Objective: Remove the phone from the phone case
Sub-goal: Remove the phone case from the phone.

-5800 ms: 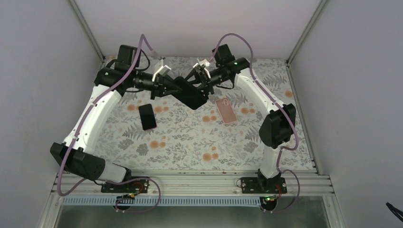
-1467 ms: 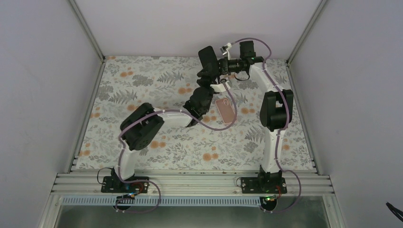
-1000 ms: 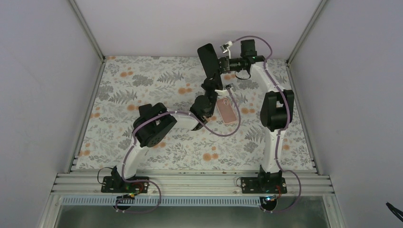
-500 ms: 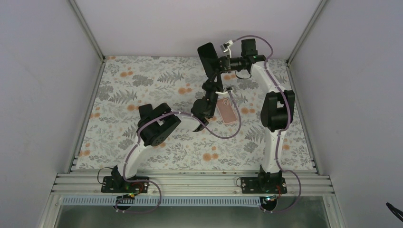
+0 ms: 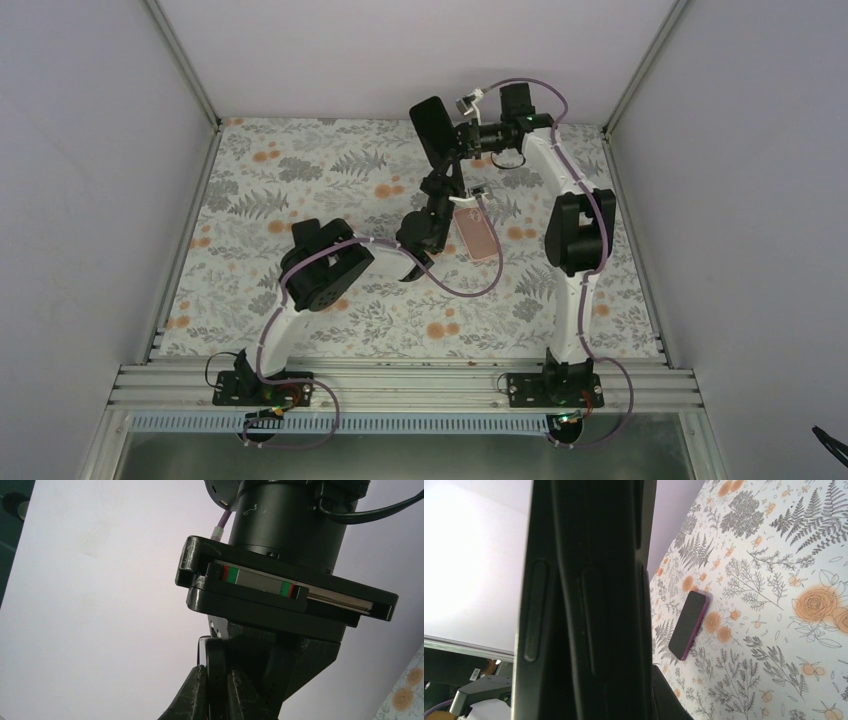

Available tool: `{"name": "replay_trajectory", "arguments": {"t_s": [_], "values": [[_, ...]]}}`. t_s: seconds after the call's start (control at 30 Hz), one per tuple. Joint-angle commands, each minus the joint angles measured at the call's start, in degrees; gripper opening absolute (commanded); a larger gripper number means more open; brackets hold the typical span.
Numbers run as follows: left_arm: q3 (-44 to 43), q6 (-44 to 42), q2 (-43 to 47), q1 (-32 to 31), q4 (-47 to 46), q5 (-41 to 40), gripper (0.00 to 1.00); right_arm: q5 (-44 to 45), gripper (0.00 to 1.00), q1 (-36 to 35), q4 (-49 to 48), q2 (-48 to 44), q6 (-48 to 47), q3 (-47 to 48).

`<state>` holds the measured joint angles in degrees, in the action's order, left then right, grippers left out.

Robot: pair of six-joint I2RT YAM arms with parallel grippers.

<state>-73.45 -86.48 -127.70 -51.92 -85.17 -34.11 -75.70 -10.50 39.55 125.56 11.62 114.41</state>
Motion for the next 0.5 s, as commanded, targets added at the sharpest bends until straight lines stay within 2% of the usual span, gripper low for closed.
{"name": "replay_trajectory", "arguments": {"t_s": [0.0, 0.17, 0.47], "values": [[0.96, -1.99, 5.78, 1.56, -6.81, -5.44, 0.02, 2.97, 0.03, 3.05, 4.1, 2.04, -6.03, 2.94], [1.73, -0.36, 7.6, 1.26, -5.33, -6.24, 0.02, 6.16, 0.03, 4.01, 3.51, 2.4, -6.79, 4.01], [3.96, 6.87, 12.77, -0.25, 3.63, -7.54, 0.02, 10.93, 0.03, 4.95, 3.27, 2.99, -7.98, 5.74]]}}
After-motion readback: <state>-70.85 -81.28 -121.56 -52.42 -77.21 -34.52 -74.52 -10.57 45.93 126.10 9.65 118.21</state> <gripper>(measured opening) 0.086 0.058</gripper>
